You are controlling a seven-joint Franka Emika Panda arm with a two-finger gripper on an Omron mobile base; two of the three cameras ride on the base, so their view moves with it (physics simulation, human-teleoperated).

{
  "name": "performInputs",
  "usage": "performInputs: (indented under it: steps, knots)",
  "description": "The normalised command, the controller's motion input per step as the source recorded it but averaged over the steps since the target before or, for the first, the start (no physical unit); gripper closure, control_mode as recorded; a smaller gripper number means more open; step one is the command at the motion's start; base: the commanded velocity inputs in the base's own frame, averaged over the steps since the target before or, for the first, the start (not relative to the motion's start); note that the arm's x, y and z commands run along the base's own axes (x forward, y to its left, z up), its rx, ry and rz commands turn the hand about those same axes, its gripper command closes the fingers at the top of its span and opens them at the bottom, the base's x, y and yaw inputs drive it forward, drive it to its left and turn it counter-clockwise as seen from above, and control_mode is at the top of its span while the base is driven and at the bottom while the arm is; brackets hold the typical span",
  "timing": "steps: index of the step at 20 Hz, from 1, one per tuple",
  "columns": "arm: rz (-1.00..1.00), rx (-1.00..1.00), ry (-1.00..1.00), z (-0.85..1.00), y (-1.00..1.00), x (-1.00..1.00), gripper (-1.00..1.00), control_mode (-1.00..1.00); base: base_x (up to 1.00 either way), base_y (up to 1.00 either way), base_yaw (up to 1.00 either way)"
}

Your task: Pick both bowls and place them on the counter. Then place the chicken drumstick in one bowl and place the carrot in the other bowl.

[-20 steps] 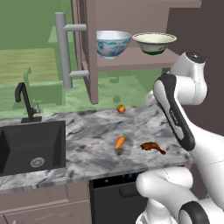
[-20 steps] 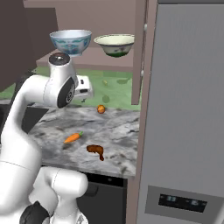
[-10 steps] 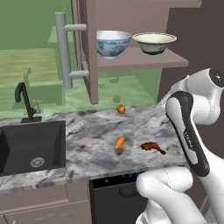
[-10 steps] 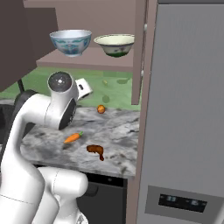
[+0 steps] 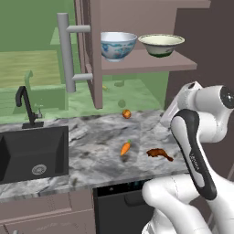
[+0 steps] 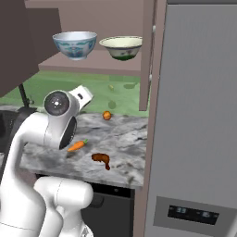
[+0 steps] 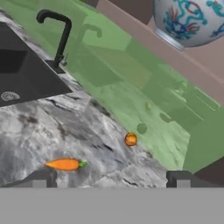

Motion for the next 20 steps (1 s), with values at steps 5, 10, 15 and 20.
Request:
performInputs:
  steps: [5, 10, 15, 20]
  knots:
    - [-0.29, 0.0, -0.12, 0.22, 0.47, 0.0, -1.0, -1.0, 0.0, 0.0, 0.0]
    - [-0.18, -0.08, -0.03, 0.29, 0.21, 0.03, -1.0, -1.0, 0.0, 0.0, 0.0]
    - [0.0, -0.27, 0.01, 0.28, 0.05, 0.09, -1.0, -1.0, 0.0, 0.0, 0.0]
    - [0.01, -0.12, 0.0, 0.56, 0.0, 0.0, -1.0, -1.0, 0.0, 0.0, 0.0]
